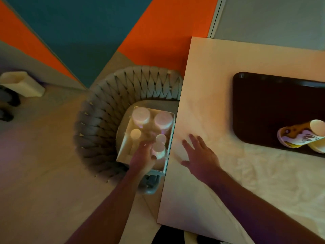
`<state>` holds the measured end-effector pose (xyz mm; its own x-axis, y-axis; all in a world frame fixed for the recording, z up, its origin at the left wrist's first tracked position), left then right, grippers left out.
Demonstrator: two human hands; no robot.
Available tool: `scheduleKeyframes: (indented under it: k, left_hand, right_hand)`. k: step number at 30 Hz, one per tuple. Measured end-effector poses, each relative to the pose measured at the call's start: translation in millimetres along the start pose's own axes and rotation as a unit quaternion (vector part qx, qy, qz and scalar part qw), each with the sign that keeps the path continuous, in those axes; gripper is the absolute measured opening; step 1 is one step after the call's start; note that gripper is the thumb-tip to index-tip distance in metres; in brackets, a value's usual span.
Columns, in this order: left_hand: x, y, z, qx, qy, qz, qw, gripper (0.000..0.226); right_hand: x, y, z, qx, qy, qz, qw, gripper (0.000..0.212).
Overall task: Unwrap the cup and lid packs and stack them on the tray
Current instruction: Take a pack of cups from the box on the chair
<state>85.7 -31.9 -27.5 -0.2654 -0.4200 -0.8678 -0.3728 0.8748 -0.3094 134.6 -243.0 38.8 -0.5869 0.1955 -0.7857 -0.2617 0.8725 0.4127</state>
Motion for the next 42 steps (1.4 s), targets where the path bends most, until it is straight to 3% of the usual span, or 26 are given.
scheduleKeyframes:
  k: [3, 6, 10, 19, 25, 27, 31, 34, 37, 39, 42]
  left_hand:
    - [17.8, -3.3, 24.9, 0.067, 0.094, 0.126, 0.985, 0.081]
    - [28.5, -7.9, 38.4, 0.074, 0.157, 0.165, 0.971, 0.080]
    - [30.4, -15.0, 37.6, 0.052, 0.149, 0.162, 0.974, 0.056]
    - [42.0, -3.6, 32.6, 0.007, 0.146, 0.071, 0.987, 0.041]
    - [29.2, 5.1, 18.4, -0.068, 0.105, -0.025, 0.992, 0.037]
    - [16.5, 11.9, 6.7, -0.093, 0.079, -0.101, 0.987, 0.049]
    - [-20.9, 24.3, -24.7, -0.114, -0.013, -0.306, 0.945, 0.054]
    - [-55.9, 16.8, -52.1, -0.091, -0.065, -0.394, 0.913, 0.053]
    - [-84.5, 0.1, -77.6, -0.035, -0.061, -0.455, 0.888, 0.054]
    - [-96.4, -11.8, -91.6, 0.001, -0.048, -0.477, 0.877, 0.053]
    - [-105.4, -36.3, -107.1, 0.048, -0.041, -0.498, 0.865, 0.050]
  right_hand:
    - [2.3, 4.2, 1.7, 0.012, -0.004, -0.009, 1.000, 0.083]
    - [4.6, 5.3, 2.0, 0.018, -0.010, -0.012, 1.000, 0.084]
    - [5.4, 4.0, 0.9, 0.017, -0.008, -0.009, 1.000, 0.083]
    - [5.8, 3.7, 0.4, 0.025, -0.004, -0.002, 1.000, 0.081]
    - [5.8, 4.1, -0.6, 0.021, -0.004, 0.003, 1.000, 0.080]
    - [6.0, 3.6, -0.4, 0.021, -0.004, 0.002, 1.000, 0.081]
    - [5.4, 3.0, 0.2, 0.016, -0.004, 0.009, 1.000, 0.083]
    - [-2.9, -1.2, 2.9, 0.005, 0.024, 0.061, 0.998, 0.083]
    - [-28.7, 3.9, -4.1, 0.023, 0.002, 0.284, 0.958, 0.054]
    - [-47.5, 10.8, -21.2, 0.022, -0.038, 0.469, 0.882, 0.032]
    - [-72.5, 18.2, -59.6, -0.034, -0.040, 0.573, 0.818, 0.025]
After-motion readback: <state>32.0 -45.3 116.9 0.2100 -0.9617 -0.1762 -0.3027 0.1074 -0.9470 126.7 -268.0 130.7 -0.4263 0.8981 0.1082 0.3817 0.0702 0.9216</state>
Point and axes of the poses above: each hand's wrist, its own z-axis towards the middle knuckle, its own x-axis out of the palm, y = z × x, the point moved 2 cm from there along z, towards the middle knuckle, and after that the axes turned 15 degrees about z, right-handed, at the moved point
